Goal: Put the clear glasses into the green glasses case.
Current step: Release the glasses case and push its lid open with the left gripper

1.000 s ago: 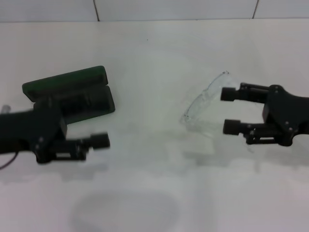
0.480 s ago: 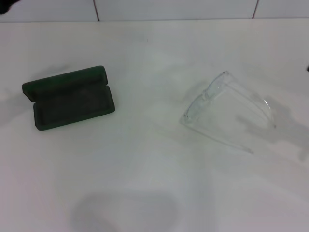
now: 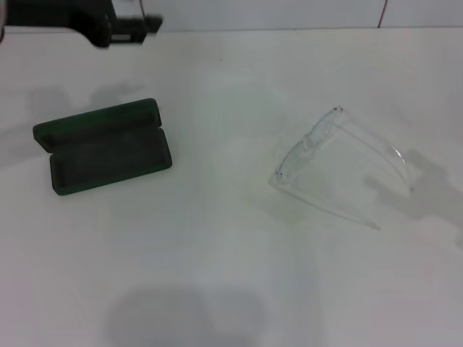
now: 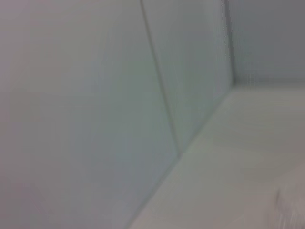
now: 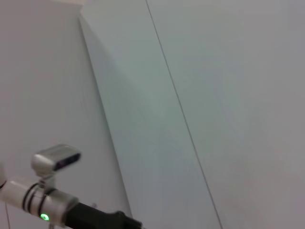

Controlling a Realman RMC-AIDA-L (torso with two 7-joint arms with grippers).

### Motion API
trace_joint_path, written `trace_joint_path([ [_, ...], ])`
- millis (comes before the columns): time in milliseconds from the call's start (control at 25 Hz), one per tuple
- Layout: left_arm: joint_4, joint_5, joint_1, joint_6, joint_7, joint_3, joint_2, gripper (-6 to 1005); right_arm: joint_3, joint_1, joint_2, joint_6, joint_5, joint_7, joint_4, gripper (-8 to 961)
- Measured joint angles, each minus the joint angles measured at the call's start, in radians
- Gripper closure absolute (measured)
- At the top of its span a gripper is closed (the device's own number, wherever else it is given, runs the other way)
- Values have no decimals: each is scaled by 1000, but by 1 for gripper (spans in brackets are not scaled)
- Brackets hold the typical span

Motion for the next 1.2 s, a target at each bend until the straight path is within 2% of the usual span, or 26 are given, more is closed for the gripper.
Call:
trace_joint_path([
  [40,10,69,-16,-7,-30,25,-2,415,0,1,0,-1,0,0,0,154],
  [80,10,69,-16,-7,-30,25,-2,416,0,3,0,-4,0,0,0,154],
  [120,12,181,-40,-12,-80,55,0,416,0,5,0,-7,0,0,0,154],
  [280,2,320,-68,-8,-124,69,-1,419,1,8,0,-7,0,-3,1,154],
  [480,-11,367,-72,-5,-149,90,0,423,1,13,-1,-4,0,-10,1,154],
  [520,-55,395,-74,-4,-156,123,3,424,1,15,-1,-4,0,-11,1,154],
  [800,-194,436,-109,-9,-155,136,1,458,1,27,-1,-1,0,-21,4,154],
  [1200,-244,517,-126,-47,-160,137,0,507,1,22,-1,-2,-1,-34,31,154],
])
